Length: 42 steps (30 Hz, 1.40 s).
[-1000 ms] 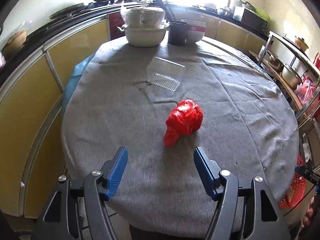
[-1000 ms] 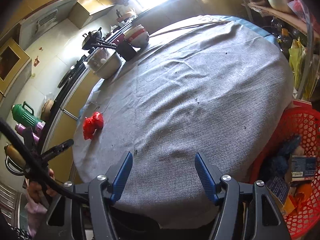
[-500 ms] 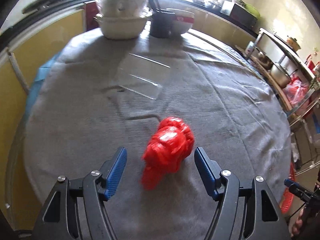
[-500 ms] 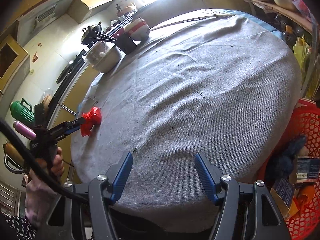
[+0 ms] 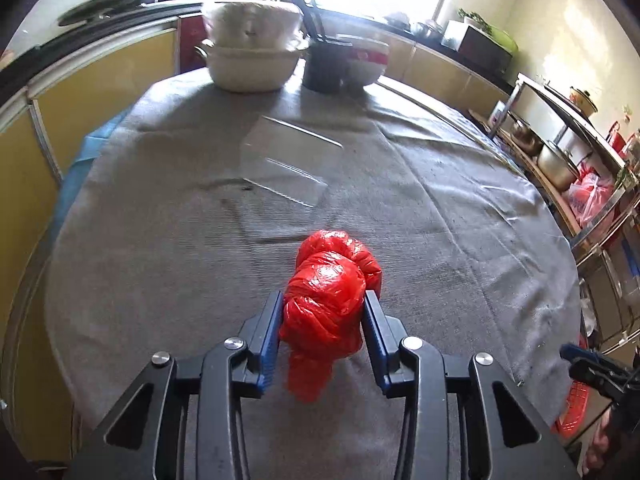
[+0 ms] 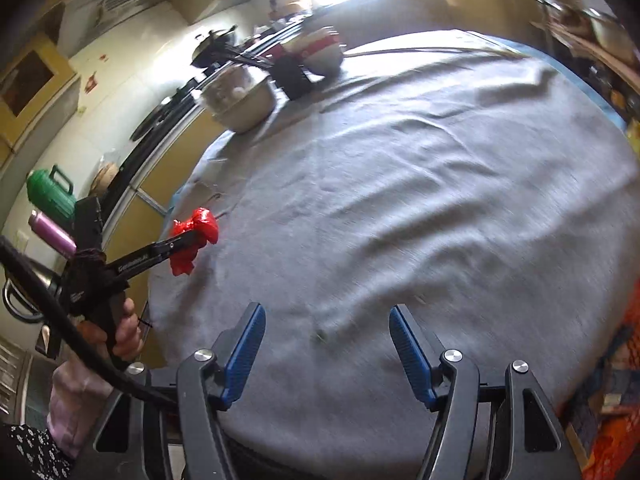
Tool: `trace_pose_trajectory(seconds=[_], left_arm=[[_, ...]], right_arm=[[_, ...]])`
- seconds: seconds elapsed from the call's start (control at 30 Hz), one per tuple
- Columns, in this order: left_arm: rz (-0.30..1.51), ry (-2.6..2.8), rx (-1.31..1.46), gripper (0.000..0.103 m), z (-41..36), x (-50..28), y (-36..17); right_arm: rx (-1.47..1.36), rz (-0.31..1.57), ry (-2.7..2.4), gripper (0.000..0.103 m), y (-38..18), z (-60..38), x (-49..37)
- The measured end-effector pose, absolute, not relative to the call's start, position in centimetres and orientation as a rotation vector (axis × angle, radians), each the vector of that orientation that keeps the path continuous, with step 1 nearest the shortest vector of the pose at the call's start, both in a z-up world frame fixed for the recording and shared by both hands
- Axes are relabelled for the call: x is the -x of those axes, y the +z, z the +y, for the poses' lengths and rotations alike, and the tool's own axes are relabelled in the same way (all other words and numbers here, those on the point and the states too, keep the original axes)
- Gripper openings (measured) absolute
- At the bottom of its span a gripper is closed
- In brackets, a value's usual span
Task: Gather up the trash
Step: 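Close the left tool on the red plastic bag, then move the right tool to the clear plastic tray while left tool holds bag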
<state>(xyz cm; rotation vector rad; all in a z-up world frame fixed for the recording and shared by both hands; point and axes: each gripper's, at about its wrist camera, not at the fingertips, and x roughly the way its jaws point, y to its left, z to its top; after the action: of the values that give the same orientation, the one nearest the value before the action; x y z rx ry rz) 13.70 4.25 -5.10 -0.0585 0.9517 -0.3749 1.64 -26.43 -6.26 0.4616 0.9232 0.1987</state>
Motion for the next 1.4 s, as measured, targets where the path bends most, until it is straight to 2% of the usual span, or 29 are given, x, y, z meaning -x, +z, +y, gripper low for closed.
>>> trace_pose_trajectory(seconds=[0.63,1.4], left_arm=[[0.944,-0.244,0.045,0.040,9.9,-12.4,-4.2],[0.991,-0.279,0.111,0.040,11.8,-11.8,-5.7]], right_arm=[[-0.228,0.902,0.363,0.069,-4.8,-16.0,-13.7],[-0.015,0.935,0.414,0.070,-5.0,-6.9,-26.7]])
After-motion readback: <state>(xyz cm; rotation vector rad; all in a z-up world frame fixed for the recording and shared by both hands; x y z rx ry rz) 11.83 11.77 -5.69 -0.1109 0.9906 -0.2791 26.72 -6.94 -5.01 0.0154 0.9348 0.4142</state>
